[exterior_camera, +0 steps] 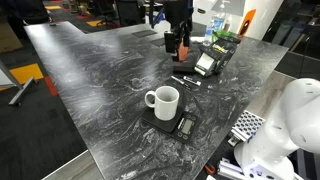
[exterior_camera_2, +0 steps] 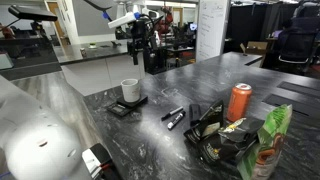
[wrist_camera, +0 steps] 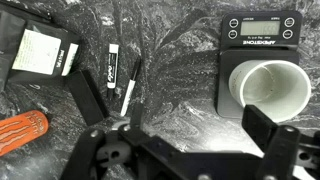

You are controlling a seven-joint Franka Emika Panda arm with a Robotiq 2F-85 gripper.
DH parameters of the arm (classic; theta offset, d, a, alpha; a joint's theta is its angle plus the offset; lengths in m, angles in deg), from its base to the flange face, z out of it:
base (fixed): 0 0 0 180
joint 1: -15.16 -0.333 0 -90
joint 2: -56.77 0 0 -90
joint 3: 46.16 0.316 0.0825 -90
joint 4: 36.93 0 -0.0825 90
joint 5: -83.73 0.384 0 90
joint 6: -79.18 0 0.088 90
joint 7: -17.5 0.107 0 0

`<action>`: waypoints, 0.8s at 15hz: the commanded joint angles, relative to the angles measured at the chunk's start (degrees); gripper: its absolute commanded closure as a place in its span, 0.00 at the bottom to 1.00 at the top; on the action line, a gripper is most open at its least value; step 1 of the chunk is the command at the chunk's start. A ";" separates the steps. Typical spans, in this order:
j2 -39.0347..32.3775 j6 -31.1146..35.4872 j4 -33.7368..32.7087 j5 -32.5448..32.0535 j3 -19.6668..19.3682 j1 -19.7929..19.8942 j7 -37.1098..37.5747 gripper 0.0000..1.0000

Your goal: Put the marker in the mug cup

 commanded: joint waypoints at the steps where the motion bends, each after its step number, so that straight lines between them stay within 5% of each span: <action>1: -0.14 -0.16 -0.14 -0.32 -0.98 -1.22 0.35 0.00; 12: -2.03 7.13 4.00 4.86 -9.95 1.21 -3.02 0.00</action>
